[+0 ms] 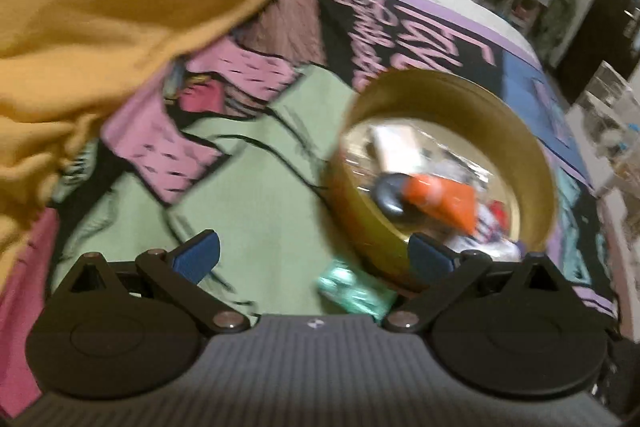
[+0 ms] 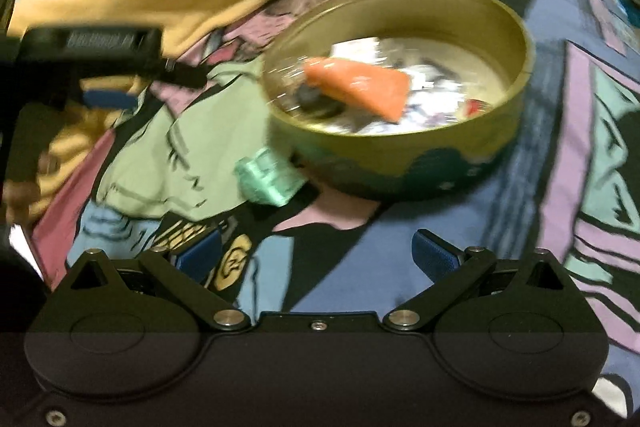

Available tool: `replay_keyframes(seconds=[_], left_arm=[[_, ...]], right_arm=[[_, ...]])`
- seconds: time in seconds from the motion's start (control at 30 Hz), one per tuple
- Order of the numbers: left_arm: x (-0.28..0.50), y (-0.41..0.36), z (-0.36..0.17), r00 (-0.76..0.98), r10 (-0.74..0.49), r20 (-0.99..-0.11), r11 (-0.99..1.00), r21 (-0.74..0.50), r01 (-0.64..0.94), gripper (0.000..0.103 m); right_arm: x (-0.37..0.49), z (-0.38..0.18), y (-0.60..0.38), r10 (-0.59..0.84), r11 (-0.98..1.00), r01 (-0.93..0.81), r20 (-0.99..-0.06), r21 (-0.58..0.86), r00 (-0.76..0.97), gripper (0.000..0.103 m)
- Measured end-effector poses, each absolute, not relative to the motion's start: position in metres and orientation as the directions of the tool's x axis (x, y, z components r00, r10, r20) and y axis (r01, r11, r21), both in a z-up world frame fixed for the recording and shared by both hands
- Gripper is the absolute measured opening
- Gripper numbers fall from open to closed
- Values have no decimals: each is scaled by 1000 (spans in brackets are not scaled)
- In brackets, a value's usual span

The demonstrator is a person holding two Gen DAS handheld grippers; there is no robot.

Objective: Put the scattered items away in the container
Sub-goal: 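Move the right gripper to the green foil packet and grasp it, then carry the green packet over the gold tin and open the right gripper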

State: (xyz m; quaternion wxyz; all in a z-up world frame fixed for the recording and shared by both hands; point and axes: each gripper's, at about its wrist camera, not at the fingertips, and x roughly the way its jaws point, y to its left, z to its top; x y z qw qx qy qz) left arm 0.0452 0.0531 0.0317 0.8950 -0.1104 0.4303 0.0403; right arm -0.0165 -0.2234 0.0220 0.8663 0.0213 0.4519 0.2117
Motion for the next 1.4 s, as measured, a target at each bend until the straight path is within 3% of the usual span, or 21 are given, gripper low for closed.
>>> replay_keyframes(seconds=[0.23,0.33,0.5,0.63,0.7,0.8,1.03,1.4], left_arm=[[44,93,15,583,-72,-809,927,-271,-260,103],[44,96,12,581,-78,-810,921,-281,-269,103],[47,102,5,566,-84,-820,910,-295,-292,103],[48,104,1,553,-106,-827,899,-317,-302,103],[48,103,0,554,-114,-825,896,-326,-300,103],[49,103,-1,550,-121,-826,895,-331,-299,103],[51,103,-11,513,-150,-845,880,-351,-321,103],[46,78,-13,498,-198,-844,908,-350,-232,103]], right_arm=[[-17,8,-165,445,864,-454,-753,218,485,96],[-11,1,-143,445,863,-466,-734,196,514,89],[9,-22,-102,355,856,-514,-788,57,504,56],[15,-37,-83,249,860,-505,-797,-80,550,40],[19,-43,-77,224,849,-516,-807,-114,546,11],[21,-43,-73,193,838,-521,-804,-163,562,4],[-2,-14,-88,216,838,-526,-800,-141,559,4],[-38,35,-159,220,902,-429,-805,-46,550,4]])
